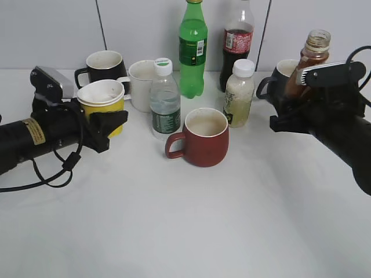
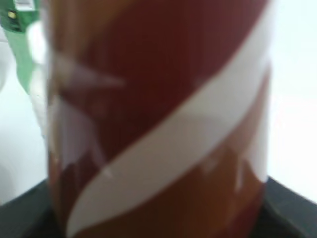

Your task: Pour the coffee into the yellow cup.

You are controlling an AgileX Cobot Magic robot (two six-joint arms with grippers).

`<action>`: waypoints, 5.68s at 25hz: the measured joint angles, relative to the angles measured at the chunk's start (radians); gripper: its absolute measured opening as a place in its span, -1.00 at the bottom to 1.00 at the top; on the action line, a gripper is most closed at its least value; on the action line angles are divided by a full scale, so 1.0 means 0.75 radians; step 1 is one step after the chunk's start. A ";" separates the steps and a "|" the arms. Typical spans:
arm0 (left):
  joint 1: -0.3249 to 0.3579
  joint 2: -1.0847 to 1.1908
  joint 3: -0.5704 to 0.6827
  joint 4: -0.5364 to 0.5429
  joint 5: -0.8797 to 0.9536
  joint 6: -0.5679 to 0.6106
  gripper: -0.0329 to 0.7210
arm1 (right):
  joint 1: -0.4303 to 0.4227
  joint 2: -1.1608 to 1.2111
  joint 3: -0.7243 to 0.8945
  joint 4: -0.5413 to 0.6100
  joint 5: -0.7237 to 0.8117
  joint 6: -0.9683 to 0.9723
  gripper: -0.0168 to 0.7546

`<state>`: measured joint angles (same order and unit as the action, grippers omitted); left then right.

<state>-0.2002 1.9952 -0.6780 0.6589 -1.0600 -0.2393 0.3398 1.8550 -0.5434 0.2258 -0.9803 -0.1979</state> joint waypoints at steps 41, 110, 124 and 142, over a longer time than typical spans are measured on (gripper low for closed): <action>0.000 0.340 -0.075 -0.189 -0.161 0.164 0.60 | -0.036 0.287 0.006 -0.168 -0.265 0.075 0.35; -0.213 -1.526 0.020 -0.809 2.225 0.075 0.47 | -0.035 -1.040 -0.213 -0.230 2.299 0.312 0.58; -0.214 -2.224 -0.033 -0.839 3.032 0.145 0.39 | -0.035 -1.961 -0.002 -0.187 2.706 0.158 0.58; -0.214 -2.459 0.190 -0.852 2.821 0.233 0.17 | -0.035 -2.365 0.039 -0.181 2.695 0.134 0.58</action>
<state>-0.3607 0.1513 -0.5358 0.0196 1.0554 -0.0646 0.3139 0.0813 -0.5141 0.0899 1.0410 -0.0974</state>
